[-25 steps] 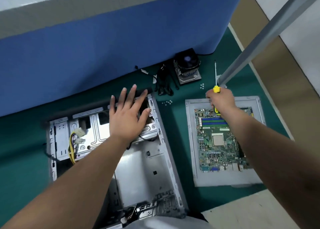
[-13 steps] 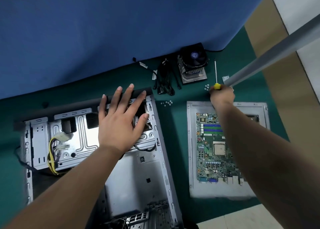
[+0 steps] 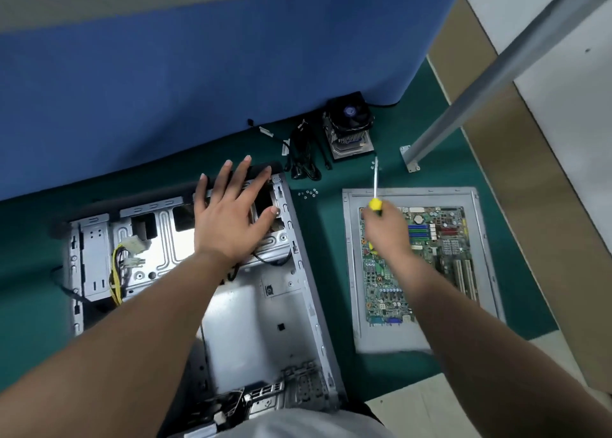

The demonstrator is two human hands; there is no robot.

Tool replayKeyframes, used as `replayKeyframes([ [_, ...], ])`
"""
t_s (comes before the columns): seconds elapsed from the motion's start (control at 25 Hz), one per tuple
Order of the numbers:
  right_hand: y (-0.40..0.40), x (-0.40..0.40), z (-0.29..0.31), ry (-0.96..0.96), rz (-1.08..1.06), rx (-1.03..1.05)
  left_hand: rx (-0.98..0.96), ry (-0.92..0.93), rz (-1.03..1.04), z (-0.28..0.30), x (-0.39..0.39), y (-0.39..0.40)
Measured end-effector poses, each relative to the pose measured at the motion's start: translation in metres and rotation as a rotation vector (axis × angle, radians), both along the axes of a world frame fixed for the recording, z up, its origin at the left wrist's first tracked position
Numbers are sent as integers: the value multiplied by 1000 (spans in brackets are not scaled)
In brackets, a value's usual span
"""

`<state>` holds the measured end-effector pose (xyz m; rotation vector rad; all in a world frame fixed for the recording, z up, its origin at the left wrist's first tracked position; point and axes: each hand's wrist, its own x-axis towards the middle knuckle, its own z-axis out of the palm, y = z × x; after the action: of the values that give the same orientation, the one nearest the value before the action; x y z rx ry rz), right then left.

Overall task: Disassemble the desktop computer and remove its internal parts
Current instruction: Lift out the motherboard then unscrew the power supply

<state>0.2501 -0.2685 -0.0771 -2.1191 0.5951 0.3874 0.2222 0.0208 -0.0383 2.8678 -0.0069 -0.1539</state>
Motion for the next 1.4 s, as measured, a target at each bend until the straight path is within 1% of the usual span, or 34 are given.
replayKeyframes([
  [0.12,19,-45,1,83,172,-90,-288,147,2,21,0,13],
  [0.16,24,-57,0,100,230,-138,-337,155,-3,26,-4,19],
  [0.2,29,-67,-1,121,282,-190,-338,145,-9,30,-13,24],
  [0.32,38,-86,-8,202,382,-334,-242,98,14,33,-61,36],
  [0.4,41,-90,-14,223,391,-388,-183,94,30,27,-98,46],
  [0.52,44,-90,-21,225,386,-463,-40,106,22,15,-143,63],
  [0.64,46,-91,-25,210,403,-499,56,93,31,6,-163,68],
  [0.8,47,-92,-28,220,413,-517,-11,94,43,5,-161,68],
  [0.88,45,-92,-26,234,416,-516,-38,123,36,8,-161,69],
  [0.96,43,-93,-21,223,417,-497,-49,150,26,12,-161,70],
  [1.04,39,-94,-14,190,400,-453,-120,134,25,16,-159,66],
  [1.08,39,-95,-10,161,384,-418,-174,77,62,19,-162,66],
  [1.16,40,-96,3,67,331,-312,-225,-144,227,25,-167,71],
  [1.2,42,-96,12,6,305,-249,-196,-243,347,28,-169,75],
  [1.24,47,-99,22,-58,291,-192,-155,-286,479,31,-170,81],
  [1.28,52,-102,32,-113,284,-152,-118,-260,594,34,-169,88],
  [1.32,55,-105,42,-154,283,-127,-83,-176,672,35,-162,92],
  [1.4,64,-117,57,-210,307,-99,-17,-9,697,38,-152,104],
])
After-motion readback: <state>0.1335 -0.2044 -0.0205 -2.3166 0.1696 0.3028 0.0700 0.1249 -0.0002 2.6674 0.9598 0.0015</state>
